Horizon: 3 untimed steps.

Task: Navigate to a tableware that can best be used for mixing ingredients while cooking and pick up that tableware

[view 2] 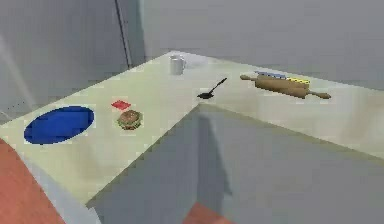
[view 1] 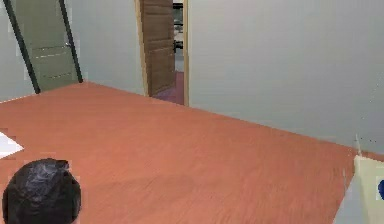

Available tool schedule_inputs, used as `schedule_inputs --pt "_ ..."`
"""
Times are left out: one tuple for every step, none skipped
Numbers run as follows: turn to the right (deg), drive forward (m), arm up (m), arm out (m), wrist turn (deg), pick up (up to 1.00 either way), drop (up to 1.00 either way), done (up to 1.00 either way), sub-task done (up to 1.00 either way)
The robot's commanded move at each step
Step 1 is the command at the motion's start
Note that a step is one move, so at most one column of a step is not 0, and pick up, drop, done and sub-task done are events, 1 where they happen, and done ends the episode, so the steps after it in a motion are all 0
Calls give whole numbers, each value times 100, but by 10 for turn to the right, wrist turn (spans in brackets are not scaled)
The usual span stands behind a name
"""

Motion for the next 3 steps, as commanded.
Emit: schedule_inputs --pt "-330 0 0 0 0 0 0 0 0" --pt "0 5 0 0 0 0 0 0 0" --pt "450 0 0 0 0 0 0 0 0"
